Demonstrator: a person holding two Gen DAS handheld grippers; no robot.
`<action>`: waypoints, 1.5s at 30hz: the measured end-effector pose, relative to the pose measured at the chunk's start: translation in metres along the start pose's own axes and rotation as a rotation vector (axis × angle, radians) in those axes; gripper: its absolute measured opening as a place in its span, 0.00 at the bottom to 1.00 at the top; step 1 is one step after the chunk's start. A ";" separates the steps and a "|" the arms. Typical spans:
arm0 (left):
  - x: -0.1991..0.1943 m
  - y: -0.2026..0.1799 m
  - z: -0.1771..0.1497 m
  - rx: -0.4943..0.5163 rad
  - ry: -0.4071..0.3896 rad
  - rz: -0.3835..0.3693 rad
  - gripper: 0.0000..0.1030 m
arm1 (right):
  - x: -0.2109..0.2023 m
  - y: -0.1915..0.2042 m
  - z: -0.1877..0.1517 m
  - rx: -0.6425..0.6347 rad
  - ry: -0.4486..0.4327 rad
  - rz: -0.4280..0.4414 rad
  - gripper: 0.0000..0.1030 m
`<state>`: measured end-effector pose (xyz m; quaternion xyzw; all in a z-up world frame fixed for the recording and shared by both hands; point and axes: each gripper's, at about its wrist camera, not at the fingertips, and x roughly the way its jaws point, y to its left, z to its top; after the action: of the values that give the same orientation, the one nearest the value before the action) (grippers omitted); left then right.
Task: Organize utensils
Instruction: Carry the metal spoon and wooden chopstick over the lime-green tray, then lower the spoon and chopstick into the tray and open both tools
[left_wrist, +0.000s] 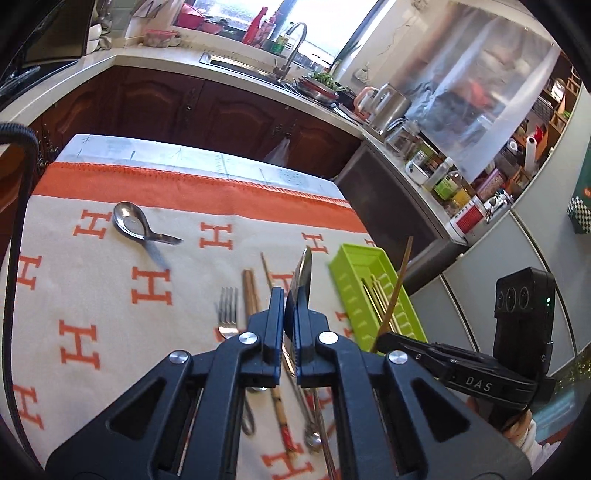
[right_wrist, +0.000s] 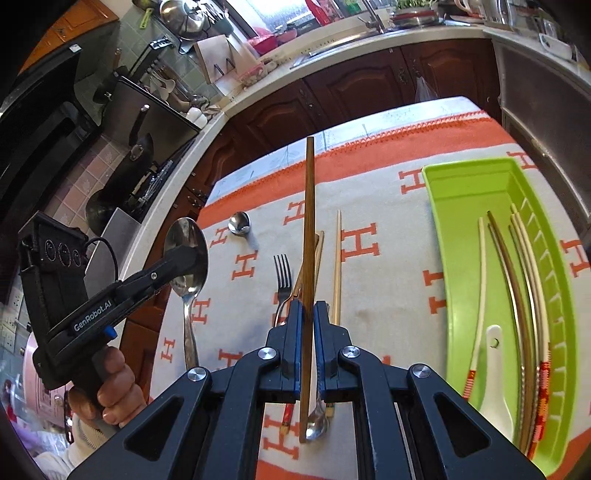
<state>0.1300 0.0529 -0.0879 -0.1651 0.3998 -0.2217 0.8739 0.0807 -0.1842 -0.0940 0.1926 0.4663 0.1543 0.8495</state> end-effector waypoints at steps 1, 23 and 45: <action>-0.003 -0.009 -0.002 0.006 0.010 0.004 0.02 | -0.009 0.001 -0.002 -0.002 -0.010 0.000 0.05; 0.047 -0.181 -0.013 0.132 0.115 -0.012 0.02 | -0.202 -0.104 -0.013 0.065 -0.186 -0.174 0.00; 0.175 -0.172 -0.016 0.138 0.237 0.093 0.02 | -0.142 -0.173 -0.024 0.245 -0.031 -0.083 0.03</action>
<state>0.1754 -0.1852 -0.1269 -0.0586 0.4910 -0.2257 0.8393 0.0012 -0.3939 -0.0832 0.2781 0.4762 0.0579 0.8322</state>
